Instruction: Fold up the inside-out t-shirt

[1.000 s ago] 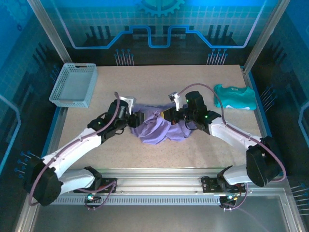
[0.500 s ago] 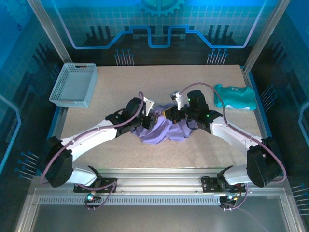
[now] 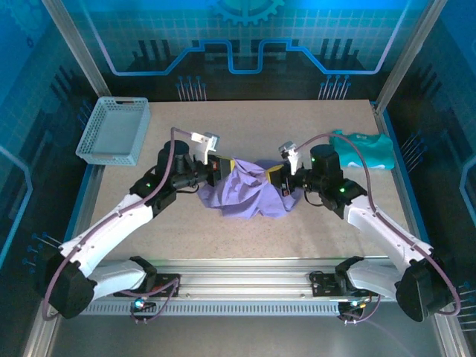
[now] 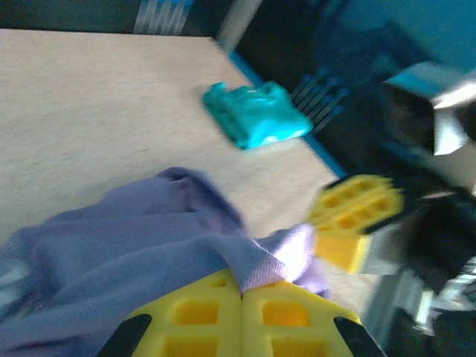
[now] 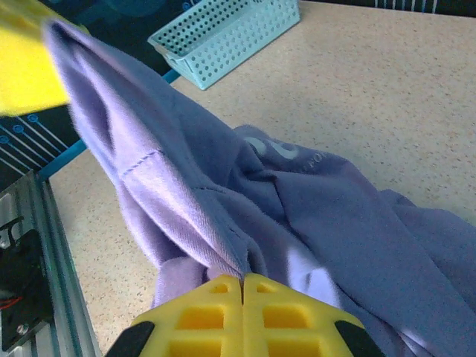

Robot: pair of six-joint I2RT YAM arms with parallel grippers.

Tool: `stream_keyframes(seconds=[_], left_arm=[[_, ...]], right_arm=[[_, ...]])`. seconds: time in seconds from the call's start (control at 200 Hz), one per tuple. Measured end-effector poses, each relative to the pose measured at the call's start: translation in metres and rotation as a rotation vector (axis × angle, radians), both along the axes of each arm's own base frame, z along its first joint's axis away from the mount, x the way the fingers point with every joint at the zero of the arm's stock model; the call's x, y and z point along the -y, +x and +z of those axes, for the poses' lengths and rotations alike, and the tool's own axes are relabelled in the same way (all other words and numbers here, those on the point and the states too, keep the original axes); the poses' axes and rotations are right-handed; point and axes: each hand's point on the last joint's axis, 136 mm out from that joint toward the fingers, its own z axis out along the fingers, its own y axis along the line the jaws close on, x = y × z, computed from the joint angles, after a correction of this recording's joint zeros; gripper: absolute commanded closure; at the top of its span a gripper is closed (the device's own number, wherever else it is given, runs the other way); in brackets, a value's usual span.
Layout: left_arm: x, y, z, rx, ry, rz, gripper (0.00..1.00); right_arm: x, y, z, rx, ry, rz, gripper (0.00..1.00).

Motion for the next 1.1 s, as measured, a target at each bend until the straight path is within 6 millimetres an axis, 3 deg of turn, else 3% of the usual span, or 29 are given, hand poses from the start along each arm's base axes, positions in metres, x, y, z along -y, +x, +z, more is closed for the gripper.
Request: stream_keyframes(seconds=[0.14,0.25,0.39,0.525,0.705,0.88,1.005,1.06,1.1], left_arm=[[0.005,-0.010,0.006,-0.037,-0.070,-0.074,1.00],[0.003,-0.011,0.001,-0.073,-0.087,-0.085,1.00],[0.003,-0.012,0.001,-0.075,-0.093,-0.101,1.00],[0.004,-0.014,0.000,-0.076,-0.092,-0.118,1.00],[0.005,-0.016,0.000,-0.066,-0.085,-0.131,1.00],[0.005,-0.017,-0.002,-0.071,-0.080,-0.139,1.00],[0.005,-0.018,-0.002,-0.073,-0.079,-0.143,1.00],[0.005,-0.018,-0.002,-0.071,-0.078,-0.143,1.00],[0.005,-0.018,-0.002,-0.072,-0.078,-0.143,1.00]], right_arm=[[-0.003,0.003,-0.007,-0.012,-0.038,-0.039,0.95],[-0.009,0.009,-0.018,-0.051,-0.093,-0.076,0.82],[-0.009,0.000,-0.033,-0.069,-0.172,-0.077,0.64],[-0.011,-0.007,-0.030,-0.028,-0.209,-0.031,0.55],[-0.019,-0.008,-0.010,0.056,-0.220,0.038,0.43],[-0.030,-0.011,0.006,0.114,-0.214,0.101,0.41],[-0.036,-0.006,0.006,0.121,-0.225,0.123,0.43],[-0.041,-0.004,0.003,0.115,-0.230,0.138,0.49],[-0.043,-0.002,0.000,0.111,-0.233,0.148,0.63]])
